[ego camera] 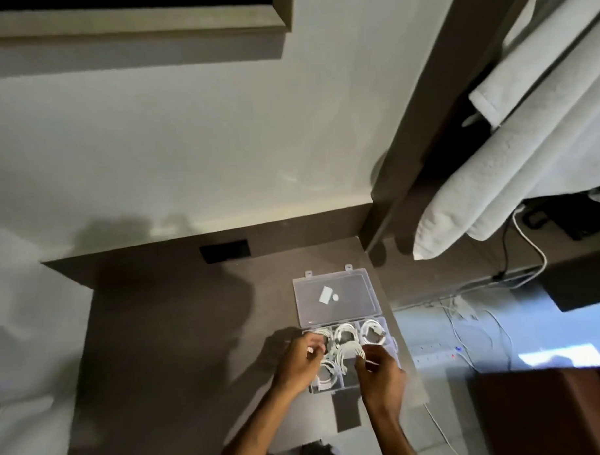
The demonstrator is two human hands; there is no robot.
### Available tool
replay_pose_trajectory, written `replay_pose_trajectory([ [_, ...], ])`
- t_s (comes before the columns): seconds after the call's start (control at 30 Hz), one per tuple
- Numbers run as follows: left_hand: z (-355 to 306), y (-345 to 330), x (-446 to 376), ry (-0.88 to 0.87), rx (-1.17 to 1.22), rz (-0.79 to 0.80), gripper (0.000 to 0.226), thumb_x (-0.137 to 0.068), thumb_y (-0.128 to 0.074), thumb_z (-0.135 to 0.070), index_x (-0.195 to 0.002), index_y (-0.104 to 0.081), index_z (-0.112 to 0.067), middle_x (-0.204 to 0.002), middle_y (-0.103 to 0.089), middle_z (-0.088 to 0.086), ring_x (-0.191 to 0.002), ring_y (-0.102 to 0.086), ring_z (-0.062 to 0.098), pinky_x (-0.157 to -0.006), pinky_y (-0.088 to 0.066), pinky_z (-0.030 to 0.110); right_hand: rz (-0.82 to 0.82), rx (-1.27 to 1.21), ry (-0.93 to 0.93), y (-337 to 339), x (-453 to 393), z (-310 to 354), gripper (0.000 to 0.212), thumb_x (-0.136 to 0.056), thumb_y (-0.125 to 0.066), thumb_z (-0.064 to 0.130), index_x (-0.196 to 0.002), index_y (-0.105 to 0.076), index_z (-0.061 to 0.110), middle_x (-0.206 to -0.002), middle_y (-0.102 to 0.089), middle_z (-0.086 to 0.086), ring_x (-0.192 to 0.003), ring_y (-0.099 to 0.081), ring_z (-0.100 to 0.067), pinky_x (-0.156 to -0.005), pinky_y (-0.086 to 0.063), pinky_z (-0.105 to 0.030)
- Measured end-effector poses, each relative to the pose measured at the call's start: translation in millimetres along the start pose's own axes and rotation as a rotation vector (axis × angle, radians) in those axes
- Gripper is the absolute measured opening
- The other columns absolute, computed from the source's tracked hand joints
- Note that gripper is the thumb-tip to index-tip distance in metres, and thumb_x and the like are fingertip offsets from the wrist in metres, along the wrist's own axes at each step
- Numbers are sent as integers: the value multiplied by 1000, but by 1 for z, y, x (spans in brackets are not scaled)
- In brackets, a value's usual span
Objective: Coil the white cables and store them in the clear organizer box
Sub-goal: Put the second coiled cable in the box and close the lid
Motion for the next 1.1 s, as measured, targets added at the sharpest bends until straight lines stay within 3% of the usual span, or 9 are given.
replay_pose_trajectory([
  [0.07,10,-16,-5,35,-61,-22,21,-93,-61,-10,-108,-76,-12,-105,-81,7,-99,-76,20,-93,-59,33,-1,82,-78,-3,-5,-27,14,-91,-73,-2,-85,-78,9,-82,-82,-14,-76,-80,-32,-69,-66,-39],
  [0.13,17,-22,-7,81,-113,-71,20,-93,-61,-11,-105,-77,-16,-104,-81,3,-94,-76,20,-91,-59,35,16,181,-86,-7,-8,-39,11,-92,-72,3,-89,-79,10,-86,-83,-15,-79,-79,-34,-68,-63,-37],
  [0.33,29,-17,-7,168,-202,-255,20,-89,-63,-11,-101,-76,-20,-105,-81,0,-100,-75,21,-85,-55,27,70,311,-10,-30,-14,-41,29,-96,-74,7,-125,-71,7,-128,-69,-18,-97,-78,-35,-75,-62,-38],
  [0.53,31,-28,-4,96,-324,-264,24,-87,-62,-10,-107,-74,-18,-114,-73,5,-102,-73,25,-93,-57,40,64,399,44,-28,-11,-40,13,-96,-73,12,-108,-68,11,-105,-76,-14,-85,-77,-41,-66,-59,-45],
  [0.67,32,-37,-4,79,-335,-255,27,-89,-63,-6,-113,-72,-13,-119,-67,12,-109,-68,28,-96,-55,40,67,505,155,-26,-12,-42,22,-84,-88,16,-104,-80,12,-102,-80,-13,-95,-72,-39,-74,-63,-46],
  [0.8,23,-39,2,-26,-437,-294,25,-91,-61,-6,-113,-70,-14,-120,-64,10,-105,-68,28,-90,-57,37,25,427,274,-24,-12,-49,30,-83,-91,14,-112,-82,13,-103,-74,-15,-87,-76,-37,-55,-63,-41],
  [0.93,7,-74,18,-257,-619,-155,23,-95,-62,-28,-117,-69,-30,-118,-66,-7,-99,-68,13,-86,-58,27,60,374,334,-24,-11,-56,28,-83,-89,7,-110,-82,15,-105,-76,-9,-76,-79,-29,-50,-61,-34],
  [1.03,6,-100,25,-336,-716,17,36,-75,-86,-27,-108,-73,-34,-105,-71,-12,-92,-72,7,-77,-58,21,120,376,300,-26,-12,-68,30,-84,-85,0,-111,-83,14,-112,-77,-8,-86,-80,-28,-59,-63,-35],
  [1.1,6,-106,24,-324,-782,10,37,-80,-83,-25,-115,-71,-30,-113,-71,-9,-102,-71,11,-84,-58,25,134,367,285,-25,-13,-73,31,-86,-83,-1,-114,-83,12,-117,-77,-8,-93,-79,-29,-64,-64,-36],
])
Point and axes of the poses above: each hand's wrist, its own x-axis away from the middle knuckle, its own y-axis out of the back of the hand, z = x × y, the point moved 7 cm from there along -x, towards the middle knuckle
